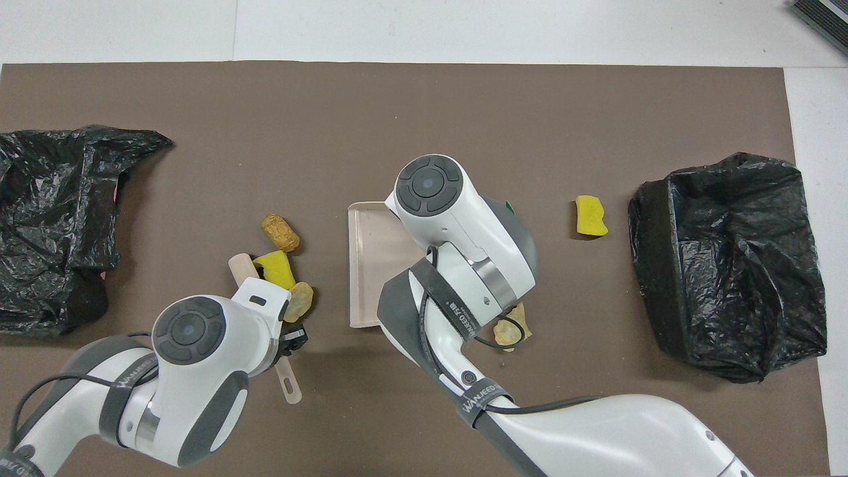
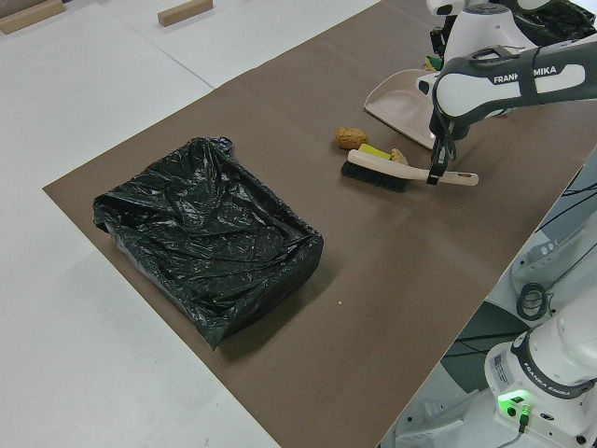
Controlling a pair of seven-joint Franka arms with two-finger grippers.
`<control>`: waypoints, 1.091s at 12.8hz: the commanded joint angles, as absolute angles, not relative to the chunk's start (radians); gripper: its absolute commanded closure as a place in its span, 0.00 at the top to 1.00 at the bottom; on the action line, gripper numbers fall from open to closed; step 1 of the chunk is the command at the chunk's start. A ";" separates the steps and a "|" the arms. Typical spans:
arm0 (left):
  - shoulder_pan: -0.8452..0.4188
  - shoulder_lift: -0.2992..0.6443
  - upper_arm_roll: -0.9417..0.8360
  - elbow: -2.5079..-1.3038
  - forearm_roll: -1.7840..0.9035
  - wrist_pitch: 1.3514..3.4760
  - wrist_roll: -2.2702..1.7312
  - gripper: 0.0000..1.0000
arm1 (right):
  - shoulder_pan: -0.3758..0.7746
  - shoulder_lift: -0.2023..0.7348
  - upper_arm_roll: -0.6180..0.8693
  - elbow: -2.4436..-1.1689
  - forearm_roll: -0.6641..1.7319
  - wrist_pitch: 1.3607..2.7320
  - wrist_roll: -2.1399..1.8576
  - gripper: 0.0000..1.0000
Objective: Sweep and dump trash in bin
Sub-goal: 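Sweep bread and sponges into the dustpan with the left gripper's brush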
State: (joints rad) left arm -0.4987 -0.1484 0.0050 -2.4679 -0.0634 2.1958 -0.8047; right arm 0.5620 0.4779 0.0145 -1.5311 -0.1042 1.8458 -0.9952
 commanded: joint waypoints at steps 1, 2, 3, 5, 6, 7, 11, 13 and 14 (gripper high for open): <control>-0.603 -0.075 0.020 -2.399 -0.132 2.271 -0.821 0.00 | 0.558 0.446 0.021 -1.568 -0.124 1.858 -1.034 0.00; -0.648 -0.060 0.018 -2.385 -0.147 2.305 -0.813 0.00 | 0.564 0.443 0.021 -1.584 -0.123 1.874 -1.034 0.00; -0.687 -0.057 0.018 -2.366 -0.158 2.310 -0.799 0.00 | 0.563 0.439 0.021 -1.595 -0.114 1.878 -1.014 0.00; -0.735 -0.026 0.018 -2.294 -0.160 2.284 -0.721 0.00 | 0.569 0.433 0.021 -1.605 -0.115 1.882 -0.961 0.00; -0.739 -0.008 0.020 -2.249 -0.160 2.246 -0.707 0.00 | 0.572 0.430 0.021 -1.608 -0.115 1.885 -0.956 0.00; -0.729 0.000 0.020 -2.215 -0.160 2.211 -0.678 0.00 | 0.572 0.428 0.021 -1.618 -0.118 1.897 -0.956 0.00; -0.638 -0.012 0.031 -2.162 -0.160 2.091 -0.647 0.00 | 0.572 0.422 0.021 -1.631 -0.118 1.921 -0.956 0.00; -0.586 -0.005 0.031 -2.148 -0.144 2.047 -0.649 0.00 | 0.569 0.422 0.021 -1.631 -0.117 1.922 -0.956 0.00; -0.553 -0.003 0.031 -2.148 -0.126 2.037 -0.637 0.00 | 0.568 0.422 0.021 -1.631 -0.117 1.922 -0.956 0.00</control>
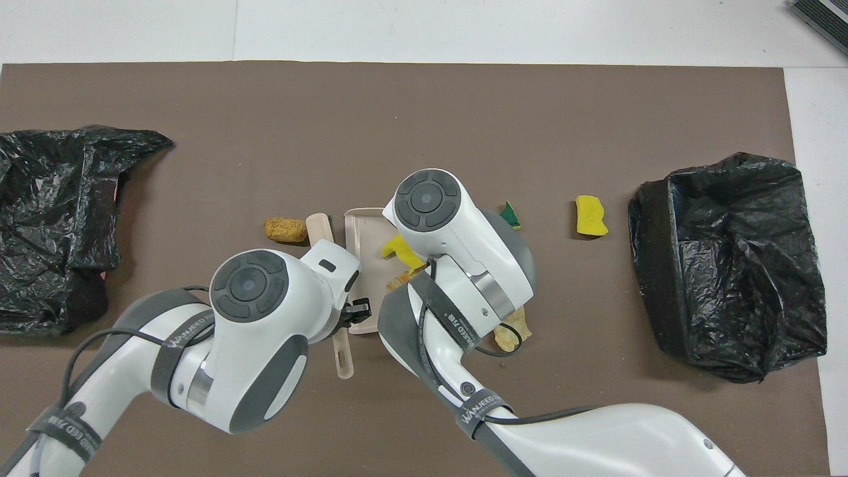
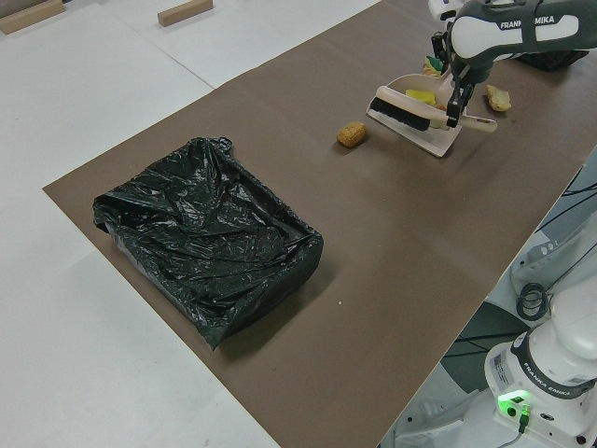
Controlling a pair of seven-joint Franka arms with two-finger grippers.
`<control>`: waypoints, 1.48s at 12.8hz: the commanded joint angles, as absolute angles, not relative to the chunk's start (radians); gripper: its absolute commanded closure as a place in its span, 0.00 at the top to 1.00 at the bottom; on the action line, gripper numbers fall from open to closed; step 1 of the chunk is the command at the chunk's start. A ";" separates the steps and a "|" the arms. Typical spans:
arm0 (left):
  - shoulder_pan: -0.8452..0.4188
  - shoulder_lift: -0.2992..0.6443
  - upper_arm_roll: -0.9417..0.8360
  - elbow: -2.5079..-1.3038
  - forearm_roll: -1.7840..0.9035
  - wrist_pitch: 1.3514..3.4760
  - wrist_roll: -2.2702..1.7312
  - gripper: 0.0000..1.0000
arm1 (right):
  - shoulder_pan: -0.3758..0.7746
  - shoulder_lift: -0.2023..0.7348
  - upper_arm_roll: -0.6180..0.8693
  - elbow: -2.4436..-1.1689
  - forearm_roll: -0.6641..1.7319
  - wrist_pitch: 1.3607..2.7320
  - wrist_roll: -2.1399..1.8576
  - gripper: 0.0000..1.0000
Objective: Sweep and dump trash in bin
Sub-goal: 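Sweep bread and sponges into the dustpan with the left gripper's brush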
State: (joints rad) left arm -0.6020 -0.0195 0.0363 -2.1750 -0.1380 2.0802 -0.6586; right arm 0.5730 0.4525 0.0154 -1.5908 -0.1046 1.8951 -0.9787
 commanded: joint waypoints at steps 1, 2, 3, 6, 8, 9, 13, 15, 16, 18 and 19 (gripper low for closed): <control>-0.519 -0.002 0.031 -2.146 -0.098 2.023 -0.611 0.00 | 0.568 0.422 0.021 -1.631 -0.114 1.921 -0.956 0.00; -0.477 -0.002 0.031 -2.146 -0.069 2.011 -0.566 0.00 | 0.569 0.420 0.021 -1.632 -0.114 1.921 -0.956 0.00; -0.430 0.002 0.031 -2.146 -0.060 1.997 -0.507 0.00 | 0.572 0.416 0.021 -1.644 -0.115 1.922 -0.950 0.00; -0.321 0.008 0.031 -2.146 -0.023 1.993 -0.367 0.00 | 0.574 0.396 0.021 -1.690 -0.124 1.966 -0.925 0.00; -0.260 0.006 0.031 -2.163 -0.023 2.014 -0.260 0.00 | 0.575 0.390 0.021 -1.715 -0.127 1.999 -0.925 0.00; -0.236 0.003 0.031 -2.180 -0.023 2.025 -0.209 0.00 | 0.575 0.390 0.021 -1.715 -0.129 1.999 -0.925 0.00; -0.277 0.015 0.026 -2.226 -0.025 2.083 -0.176 0.00 | 0.575 0.390 0.021 -1.715 -0.129 2.000 -0.925 0.00; -0.346 0.012 0.026 -2.247 -0.025 2.085 -0.088 0.00 | 0.575 0.390 0.021 -1.715 -0.129 2.000 -0.925 0.00; -0.385 0.009 0.025 -2.246 -0.026 2.077 -0.016 0.00 | 0.575 0.390 0.021 -1.715 -0.129 2.000 -0.925 0.00; -0.481 0.000 0.023 -2.246 -0.026 2.074 -0.002 0.00 | 0.575 0.390 0.021 -1.715 -0.129 2.000 -0.925 0.00; -0.532 -0.003 0.023 -2.243 -0.029 2.068 -0.009 0.00 | 0.575 0.390 0.021 -1.715 -0.129 2.000 -0.925 0.00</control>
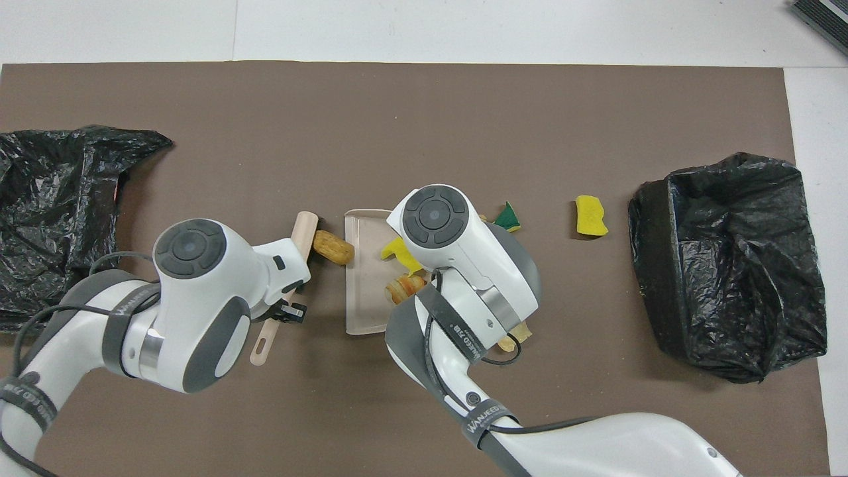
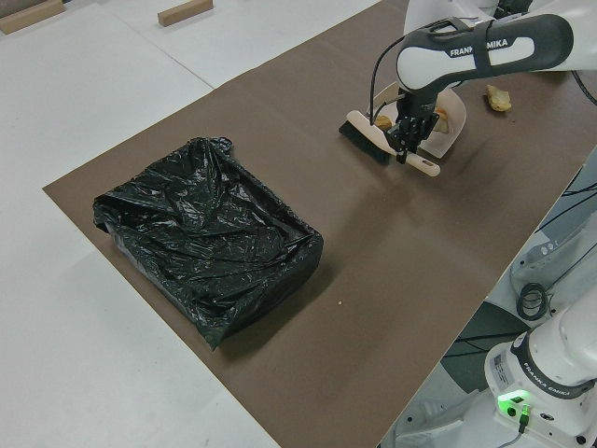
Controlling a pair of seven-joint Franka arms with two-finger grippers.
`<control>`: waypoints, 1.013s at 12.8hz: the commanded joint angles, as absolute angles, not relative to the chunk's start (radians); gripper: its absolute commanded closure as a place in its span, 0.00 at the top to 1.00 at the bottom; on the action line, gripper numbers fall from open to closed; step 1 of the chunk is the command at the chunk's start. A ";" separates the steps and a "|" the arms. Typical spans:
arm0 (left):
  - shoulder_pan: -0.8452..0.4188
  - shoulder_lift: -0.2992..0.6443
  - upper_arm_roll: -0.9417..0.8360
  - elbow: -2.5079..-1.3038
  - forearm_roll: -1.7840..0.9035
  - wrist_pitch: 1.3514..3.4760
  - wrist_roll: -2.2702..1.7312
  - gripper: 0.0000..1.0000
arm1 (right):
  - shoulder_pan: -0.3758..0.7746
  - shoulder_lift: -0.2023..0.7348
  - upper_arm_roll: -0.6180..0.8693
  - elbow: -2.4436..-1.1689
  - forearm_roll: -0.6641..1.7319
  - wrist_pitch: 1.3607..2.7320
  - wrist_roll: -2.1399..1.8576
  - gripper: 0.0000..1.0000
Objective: Sweep and dump trash in bin
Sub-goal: 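Sweep bread and sponges into the dustpan with the left gripper's brush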
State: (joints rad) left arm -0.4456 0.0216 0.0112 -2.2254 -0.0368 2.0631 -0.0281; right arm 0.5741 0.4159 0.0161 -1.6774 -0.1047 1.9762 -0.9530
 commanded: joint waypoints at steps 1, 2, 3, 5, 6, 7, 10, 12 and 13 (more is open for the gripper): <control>-0.558 -0.008 0.023 -2.244 -0.031 2.053 -0.015 0.00 | 0.575 0.390 0.021 -1.715 -0.129 2.000 -0.925 0.00; -0.564 -0.011 0.023 -2.243 -0.032 2.040 -0.034 0.00 | 0.575 0.390 0.021 -1.715 -0.129 2.000 -0.925 0.00; -0.563 -0.011 0.025 -2.241 -0.032 2.037 -0.070 0.00 | 0.574 0.391 0.021 -1.713 -0.129 2.002 -0.925 0.00; -0.542 -0.008 0.031 -2.238 -0.032 2.034 -0.148 0.00 | 0.569 0.393 0.021 -1.712 -0.123 2.020 -0.925 0.00; -0.519 -0.006 0.031 -2.238 -0.032 2.026 -0.193 0.00 | 0.565 0.394 0.021 -1.709 -0.120 2.022 -0.923 0.00; -0.491 -0.003 0.031 -2.234 -0.032 2.011 -0.246 0.00 | 0.560 0.394 0.021 -1.709 -0.120 2.026 -0.923 0.00; -0.418 0.002 0.031 -2.233 -0.032 2.006 -0.365 0.00 | 0.529 0.387 0.021 -1.709 -0.109 2.039 -0.942 0.00; -0.399 0.000 0.031 -2.233 -0.032 2.006 -0.420 0.00 | 0.494 0.358 0.023 -1.713 -0.103 2.036 -0.974 0.00; -0.400 0.000 0.031 -2.233 -0.032 2.008 -0.422 0.00 | 0.474 0.338 0.023 -1.720 -0.085 2.025 -1.020 0.00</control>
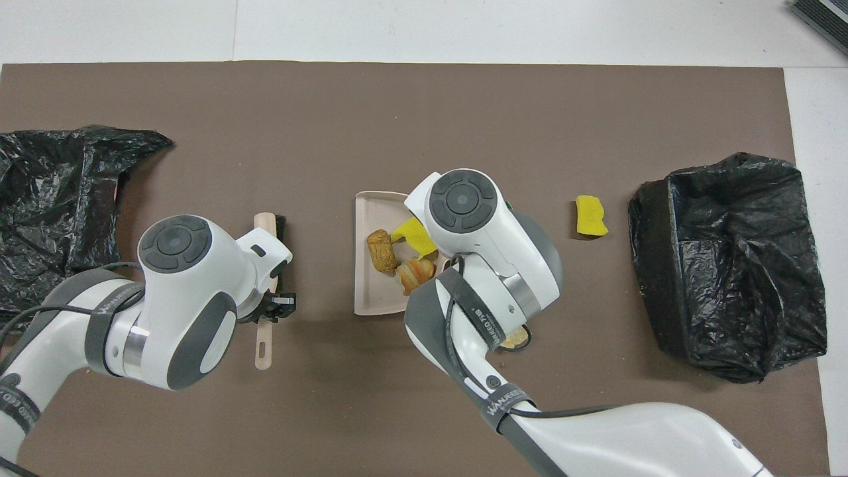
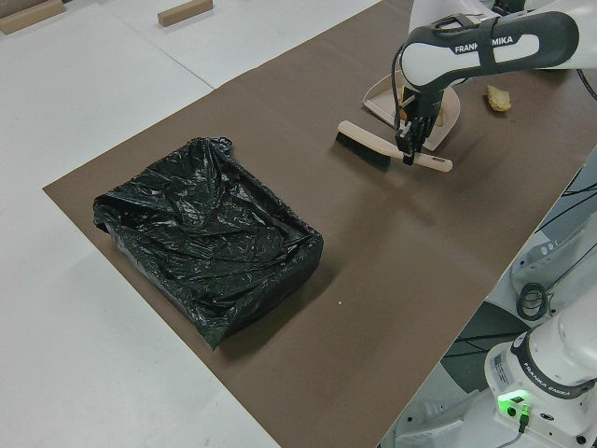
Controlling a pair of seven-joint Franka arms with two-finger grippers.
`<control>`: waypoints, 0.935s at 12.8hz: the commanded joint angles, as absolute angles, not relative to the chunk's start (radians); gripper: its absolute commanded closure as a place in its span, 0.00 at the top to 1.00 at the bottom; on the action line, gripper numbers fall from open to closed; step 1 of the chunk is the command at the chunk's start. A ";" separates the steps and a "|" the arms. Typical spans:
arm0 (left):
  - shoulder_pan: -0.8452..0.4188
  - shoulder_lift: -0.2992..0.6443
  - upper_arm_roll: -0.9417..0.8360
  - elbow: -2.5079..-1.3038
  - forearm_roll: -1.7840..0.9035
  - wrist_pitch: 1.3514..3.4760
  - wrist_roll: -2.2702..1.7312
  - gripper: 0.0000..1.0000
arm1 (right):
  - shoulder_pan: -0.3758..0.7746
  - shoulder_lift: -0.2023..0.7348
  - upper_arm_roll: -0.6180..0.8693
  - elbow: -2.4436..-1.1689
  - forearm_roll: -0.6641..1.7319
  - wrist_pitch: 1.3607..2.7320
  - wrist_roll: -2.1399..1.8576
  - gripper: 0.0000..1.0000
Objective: Sweep and dump trash in bin
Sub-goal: 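Carry the loaded dustpan with the right gripper over the black bag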
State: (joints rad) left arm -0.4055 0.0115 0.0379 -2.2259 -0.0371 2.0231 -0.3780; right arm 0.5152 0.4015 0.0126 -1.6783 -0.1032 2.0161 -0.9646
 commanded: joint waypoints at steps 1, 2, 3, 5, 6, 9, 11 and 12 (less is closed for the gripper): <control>-0.411 -0.003 0.029 -2.235 -0.032 2.006 -0.425 0.00 | 0.444 0.316 0.023 -1.726 -0.063 2.016 -1.061 0.00; -0.417 -0.005 0.023 -2.237 -0.032 2.006 -0.429 0.00 | 0.418 0.284 0.023 -1.744 -0.045 2.013 -1.086 0.00; -0.451 -0.009 0.021 -2.238 -0.032 2.008 -0.464 0.00 | 0.390 0.252 0.023 -1.771 -0.040 2.011 -1.113 0.00; -0.536 -0.015 0.021 -2.241 -0.032 2.017 -0.614 0.00 | 0.318 0.183 0.023 -1.834 -0.006 2.003 -1.159 0.00; -0.584 -0.026 0.021 -2.246 -0.032 2.017 -0.658 0.00 | 0.272 0.164 0.023 -1.839 0.017 1.988 -1.233 0.00; -0.724 -0.081 0.020 -2.325 -0.057 2.109 -0.754 0.00 | 0.149 0.117 0.021 -1.839 0.029 1.931 -1.372 0.00; -0.823 -0.142 0.020 -2.422 -0.066 2.222 -0.868 0.00 | 0.060 0.091 0.023 -1.839 0.037 1.901 -1.445 0.00; -0.857 -0.164 0.018 -2.449 -0.067 2.239 -0.899 0.00 | 0.010 0.080 0.021 -1.836 0.067 1.869 -1.481 0.00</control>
State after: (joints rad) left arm -0.7933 -0.0678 0.0014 -2.3422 -0.0605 2.1760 -0.8398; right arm 0.0834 0.1253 0.0082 -1.8092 0.0196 1.9055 -1.4120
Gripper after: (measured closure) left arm 0.740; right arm 0.683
